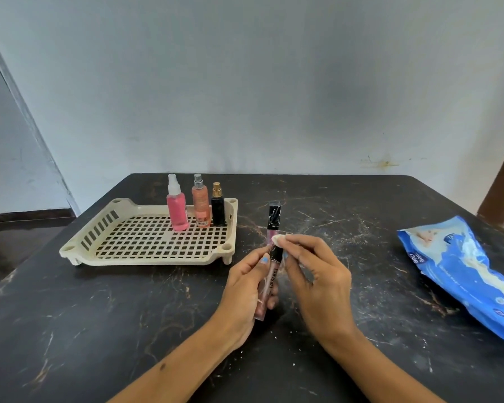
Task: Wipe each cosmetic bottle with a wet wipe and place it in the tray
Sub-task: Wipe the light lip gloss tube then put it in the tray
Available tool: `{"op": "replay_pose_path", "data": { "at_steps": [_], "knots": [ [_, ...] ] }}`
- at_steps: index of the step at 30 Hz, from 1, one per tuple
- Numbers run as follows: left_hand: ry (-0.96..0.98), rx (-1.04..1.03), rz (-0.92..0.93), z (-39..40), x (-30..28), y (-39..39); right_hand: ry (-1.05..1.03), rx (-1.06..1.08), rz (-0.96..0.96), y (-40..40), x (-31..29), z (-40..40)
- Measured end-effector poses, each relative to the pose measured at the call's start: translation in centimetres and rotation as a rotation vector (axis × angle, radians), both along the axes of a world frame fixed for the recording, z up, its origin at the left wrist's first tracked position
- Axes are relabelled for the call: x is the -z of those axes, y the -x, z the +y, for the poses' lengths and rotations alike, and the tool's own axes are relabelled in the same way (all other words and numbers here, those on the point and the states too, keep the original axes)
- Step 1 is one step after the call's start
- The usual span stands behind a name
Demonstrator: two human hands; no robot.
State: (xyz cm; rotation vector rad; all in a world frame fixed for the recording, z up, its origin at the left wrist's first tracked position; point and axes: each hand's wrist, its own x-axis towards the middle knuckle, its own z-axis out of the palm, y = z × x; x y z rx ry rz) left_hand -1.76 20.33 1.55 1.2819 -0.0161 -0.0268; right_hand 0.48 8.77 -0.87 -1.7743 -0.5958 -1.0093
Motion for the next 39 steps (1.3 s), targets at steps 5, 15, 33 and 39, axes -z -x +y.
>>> {"op": "replay_pose_path", "data": {
  "at_steps": [5, 15, 33, 39],
  "knots": [
    [0.019, -0.002, -0.012, 0.12, -0.09, -0.02, 0.06, -0.005, -0.056, 0.18, 0.48, -0.08],
    [-0.049, 0.006, -0.032, 0.12, -0.04, 0.1, 0.109, 0.041, -0.09, -0.06, 0.42, -0.02],
    [-0.067, 0.007, -0.04, 0.01, -0.53, 0.4, 0.118, 0.064, -0.062, -0.45, 0.68, -0.04],
    [-0.056, 0.01, -0.03, 0.08, -0.48, 0.36, 0.154, 0.03, -0.051, -0.1, 0.49, 0.06]
  ]
}}
